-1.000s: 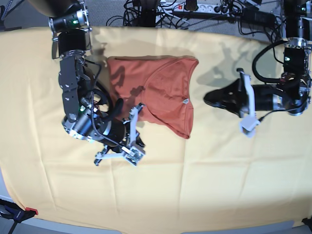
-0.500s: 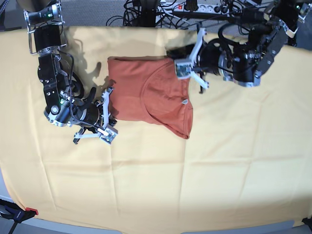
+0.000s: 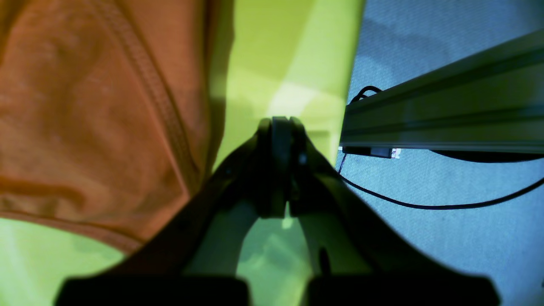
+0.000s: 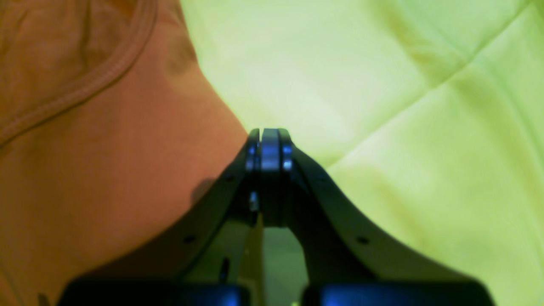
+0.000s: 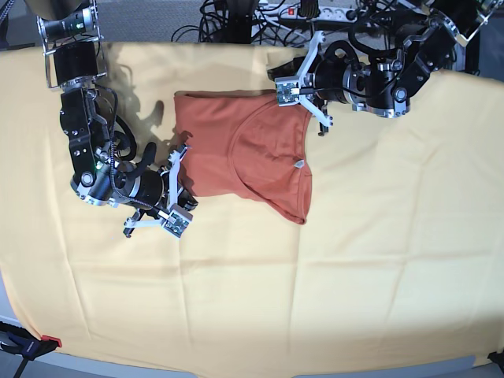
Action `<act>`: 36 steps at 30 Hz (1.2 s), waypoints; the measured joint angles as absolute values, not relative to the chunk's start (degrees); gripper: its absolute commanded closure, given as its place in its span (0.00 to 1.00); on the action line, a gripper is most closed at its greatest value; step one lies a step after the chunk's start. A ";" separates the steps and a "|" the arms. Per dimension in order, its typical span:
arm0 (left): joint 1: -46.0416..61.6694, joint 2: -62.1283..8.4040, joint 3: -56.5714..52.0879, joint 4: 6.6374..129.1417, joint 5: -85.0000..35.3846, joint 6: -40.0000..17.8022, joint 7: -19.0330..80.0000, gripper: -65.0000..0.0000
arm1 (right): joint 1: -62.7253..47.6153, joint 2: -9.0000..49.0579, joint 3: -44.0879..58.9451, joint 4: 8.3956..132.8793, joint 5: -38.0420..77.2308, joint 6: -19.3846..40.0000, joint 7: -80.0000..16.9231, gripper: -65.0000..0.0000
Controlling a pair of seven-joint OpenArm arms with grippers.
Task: Fold the T-shirt properly
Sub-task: 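Press and square the folded shirt's sides with both grippers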
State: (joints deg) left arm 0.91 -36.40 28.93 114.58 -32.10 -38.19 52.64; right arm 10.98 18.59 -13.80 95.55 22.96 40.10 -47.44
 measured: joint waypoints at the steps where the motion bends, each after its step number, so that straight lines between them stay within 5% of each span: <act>1: 0.64 -36.40 28.91 114.58 -32.12 -37.95 52.23 1.00 | 11.05 18.61 -14.06 95.22 23.07 40.10 -46.76 1.00; 10: 1.08 -36.38 28.88 113.60 -32.10 -37.34 51.31 1.00 | 15.22 18.59 -18.02 84.03 22.94 40.05 -45.65 1.00; 22: -1.43 -31.59 28.93 104.57 -24.82 -37.08 44.03 1.00 | 14.96 19.07 -17.89 84.18 37.87 39.59 -61.52 1.00; 36: -14.22 -34.54 28.88 90.21 -23.79 -36.03 35.97 1.00 | 5.45 25.45 -17.85 94.28 51.29 39.68 -67.11 1.00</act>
State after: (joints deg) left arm -14.22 -34.54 28.88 90.21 -23.79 -36.03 35.97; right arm 5.45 25.45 -17.85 94.28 51.29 39.68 -67.11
